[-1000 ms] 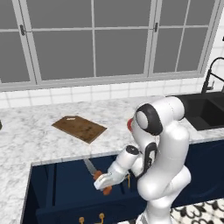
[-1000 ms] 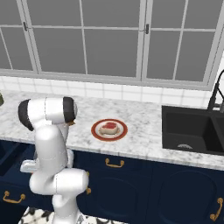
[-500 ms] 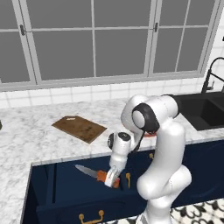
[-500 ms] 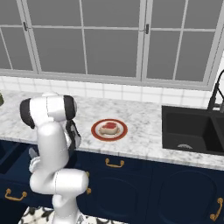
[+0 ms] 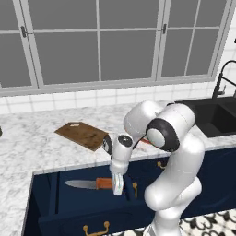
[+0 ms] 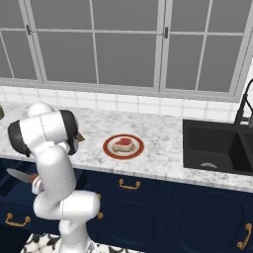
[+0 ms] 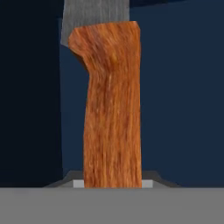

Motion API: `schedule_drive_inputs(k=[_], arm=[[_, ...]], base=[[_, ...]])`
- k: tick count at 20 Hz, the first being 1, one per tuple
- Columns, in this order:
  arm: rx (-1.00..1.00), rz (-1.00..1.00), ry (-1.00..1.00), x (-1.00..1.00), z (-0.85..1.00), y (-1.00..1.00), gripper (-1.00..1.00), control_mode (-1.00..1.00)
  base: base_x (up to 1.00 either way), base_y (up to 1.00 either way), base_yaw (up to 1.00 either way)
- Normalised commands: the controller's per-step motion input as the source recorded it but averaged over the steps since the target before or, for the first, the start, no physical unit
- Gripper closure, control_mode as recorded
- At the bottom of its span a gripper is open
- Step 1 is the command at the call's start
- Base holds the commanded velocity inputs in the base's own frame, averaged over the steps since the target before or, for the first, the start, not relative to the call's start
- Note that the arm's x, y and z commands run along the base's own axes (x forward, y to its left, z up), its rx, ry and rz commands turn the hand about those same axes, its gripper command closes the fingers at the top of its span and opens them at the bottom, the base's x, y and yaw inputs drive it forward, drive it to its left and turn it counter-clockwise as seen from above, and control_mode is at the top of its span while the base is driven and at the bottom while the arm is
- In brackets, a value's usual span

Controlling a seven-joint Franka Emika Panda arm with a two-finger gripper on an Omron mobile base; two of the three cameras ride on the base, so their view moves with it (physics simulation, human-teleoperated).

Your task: Pick up the knife from the drawer and place it on the cutting board. Then place the meat from the plate to the cutting board.

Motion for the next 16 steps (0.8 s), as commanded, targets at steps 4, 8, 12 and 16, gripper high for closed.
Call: schedule_drive_inputs(k=[4,8,12,16], arm=[[0.00,0.50,0.09,0.49,1.00,0.06,1.00,-1.00],[0.00,0.38,0.04,0.41,1.00,0.00,1.00,-1.00],[0.00,0.17,0.07,0.54,1.00,0.00,1.00,-1.00],[0.00,0.03,0.10,0.70,1.00,0.00,1.00,-1.00]], base=[[0.00,0.00,0.00],[0.00,0.00,0.00],[0.00,0.00,0.00],[0.00,0.00,0.00]])
